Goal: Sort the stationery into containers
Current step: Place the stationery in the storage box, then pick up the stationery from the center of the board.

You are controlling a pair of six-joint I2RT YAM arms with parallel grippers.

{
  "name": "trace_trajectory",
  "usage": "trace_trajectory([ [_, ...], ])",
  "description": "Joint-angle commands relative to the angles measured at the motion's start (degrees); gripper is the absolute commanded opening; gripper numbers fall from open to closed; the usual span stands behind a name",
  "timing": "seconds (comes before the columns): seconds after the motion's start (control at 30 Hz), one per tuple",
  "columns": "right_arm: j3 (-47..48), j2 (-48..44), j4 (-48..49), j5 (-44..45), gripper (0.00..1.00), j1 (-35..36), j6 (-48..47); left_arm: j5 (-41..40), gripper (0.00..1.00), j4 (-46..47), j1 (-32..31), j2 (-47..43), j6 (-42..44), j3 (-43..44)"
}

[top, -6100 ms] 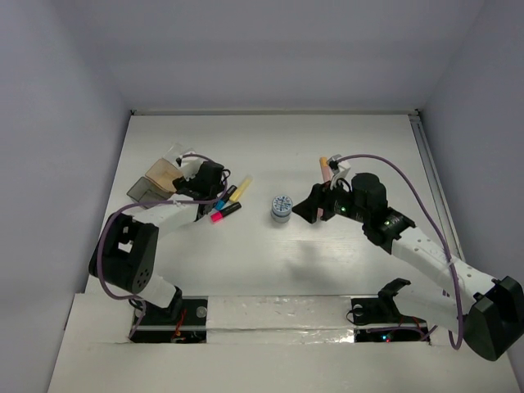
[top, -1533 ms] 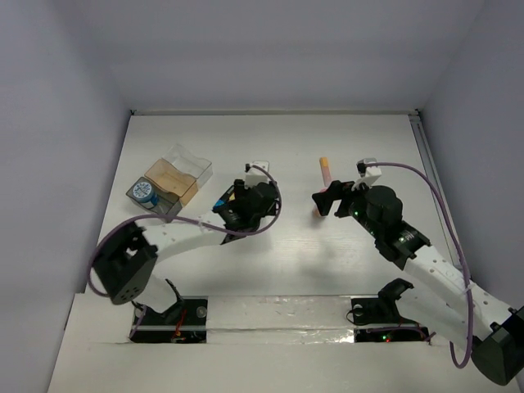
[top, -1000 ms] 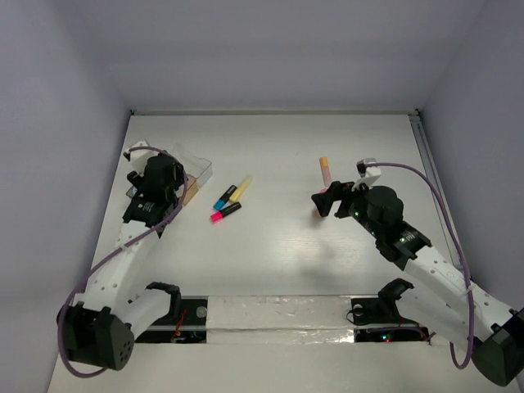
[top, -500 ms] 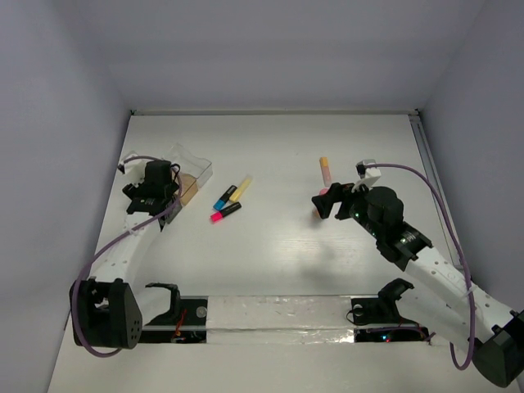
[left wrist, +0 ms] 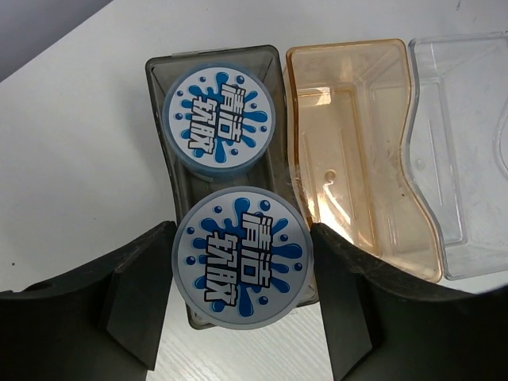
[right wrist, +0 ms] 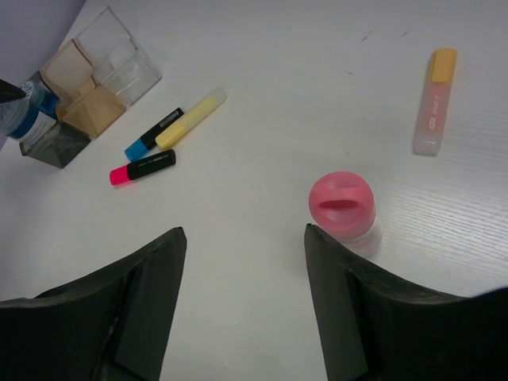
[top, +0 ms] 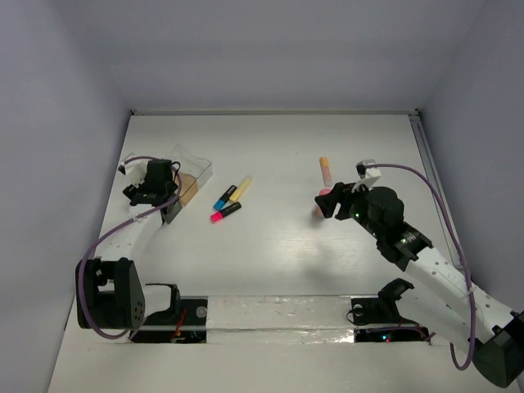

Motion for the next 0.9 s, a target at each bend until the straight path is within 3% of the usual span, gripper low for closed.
trace_trajectory([
  [0.0,1.0,-1.1,1.3,1.2,0.65,0.4,-0.4,-1.0,0.62,3.2,0.2,-1.9,-1.0,0.3],
  [0.07,1.0,-1.3,1.4,1.5,0.63,0.4,-0.4,-0.6,0.71,3.6,0.2,-2.5,-0.5,0.4],
  [0.17,0.7,-1.7,1.5,2.2,0.55,0.4,-0.4,1.0,0.77,4.0,0.2,-4.2,-0.1,0.6],
  [0.33,0.7,-2.0,1.0,4.4,0.49,0.4,-0.4,1.2,0.78,3.4,-1.7,-8.1,0.5,0.7],
  [0.4,0.6,-3.1,0.7,6.5,0.37,0.4,0.1,-1.4,0.70,3.2,-4.4,-10.0,1.1,1.1],
  [0.43,0.3,-3.8,0.5,7.3,0.20,0.4,0.5,-2.7,0.63,2.7,-9.4,-10.6,1.7,2.1],
  [0.47,0.1,-4.7,0.5,8.3,0.19,0.4,0.7,-3.6,0.58,2.7,-12.5,-11.1,2.1,2.7],
  [0.5,-0.1,-6.8,0.2,10.9,0.04,0.4,1.0,-3.4,0.50,3.5,-15.8,-11.7,3.1,3.1],
  [0.53,-0.3,-8.0,-0.1,12.0,0.00,0.4,1.1,-3.2,0.43,5.6,-19.3,-11.7,4.0,3.9],
  [0.57,-0.5,-9.3,-1.1,13.3,0.00,0.4,1.3,-3.0,0.36,6.4,-26.3,-11.4,4.9,4.4],
  [0.67,-1.1,-15.4,-2.0,18.5,0.00,0.4,2.0,-1.9,0.15,10.3,-38.4,-7.5,6.1,6.5],
  [0.7,-2.0,-16.9,-1.9,20.1,0.00,0.4,2.3,-2.0,0.04,11.3,-41.4,-4.4,6.3,7.0],
  [0.77,-2.9,-20.8,-1.8,23.7,0.00,0.4,2.8,-4.2,0.00,15.9,-48.3,-0.6,7.6,8.4],
  [0.8,-3.7,-21.8,-1.5,24.5,0.00,0.4,2.9,-5.3,0.00,17.5,-55.0,4.1,9.3,9.2],
  [0.87,-4.5,-24.3,-0.9,26.1,0.00,0.4,3.2,-6.8,0.04,21.3,-59.7,9.3,10.6,13.0],
])
